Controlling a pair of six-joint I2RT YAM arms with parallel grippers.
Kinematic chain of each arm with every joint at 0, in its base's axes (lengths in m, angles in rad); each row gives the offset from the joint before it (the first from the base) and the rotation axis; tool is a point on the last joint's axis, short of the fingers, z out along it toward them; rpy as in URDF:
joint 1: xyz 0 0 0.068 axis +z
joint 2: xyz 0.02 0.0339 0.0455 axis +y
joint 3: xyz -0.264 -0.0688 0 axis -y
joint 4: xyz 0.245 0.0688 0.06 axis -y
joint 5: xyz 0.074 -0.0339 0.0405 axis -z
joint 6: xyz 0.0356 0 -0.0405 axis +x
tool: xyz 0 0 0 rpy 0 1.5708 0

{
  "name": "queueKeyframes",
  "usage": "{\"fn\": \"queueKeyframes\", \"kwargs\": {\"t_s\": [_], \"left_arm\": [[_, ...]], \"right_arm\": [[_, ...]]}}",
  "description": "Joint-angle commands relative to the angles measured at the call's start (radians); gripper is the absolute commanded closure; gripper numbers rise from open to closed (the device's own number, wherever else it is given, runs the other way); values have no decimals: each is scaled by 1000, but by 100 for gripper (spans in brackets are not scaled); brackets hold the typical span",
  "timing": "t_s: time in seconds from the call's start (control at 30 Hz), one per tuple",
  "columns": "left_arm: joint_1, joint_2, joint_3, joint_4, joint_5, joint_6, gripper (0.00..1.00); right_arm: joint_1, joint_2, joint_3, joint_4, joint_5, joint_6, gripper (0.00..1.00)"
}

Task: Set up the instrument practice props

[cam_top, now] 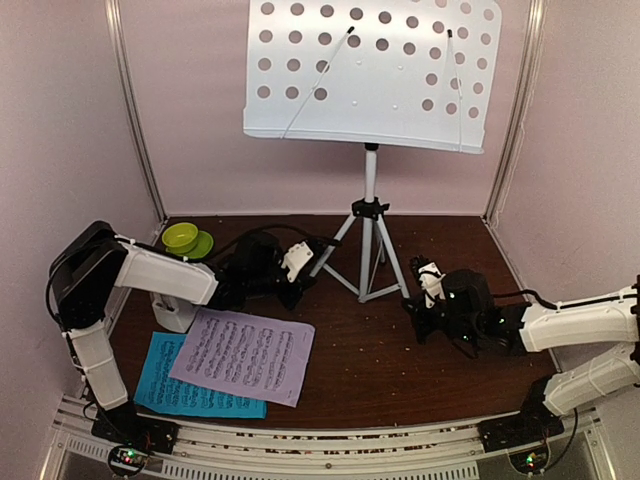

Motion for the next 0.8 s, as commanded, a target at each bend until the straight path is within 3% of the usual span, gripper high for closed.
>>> {"fn": "queueKeyframes", "kwargs": {"t_s": [0.0, 0.4, 0.77], "left_arm": [[165, 0, 3, -25, -227, -70, 100], [165, 129, 179, -112, -249, -114, 100], [165, 31, 24, -63, -236, -56, 100]], "right_arm": [[-48, 49, -30, -110, 240, 141, 100], [-62, 280, 171, -68, 206, 98, 100], [-61, 89, -9, -115, 193, 182, 100]]}}
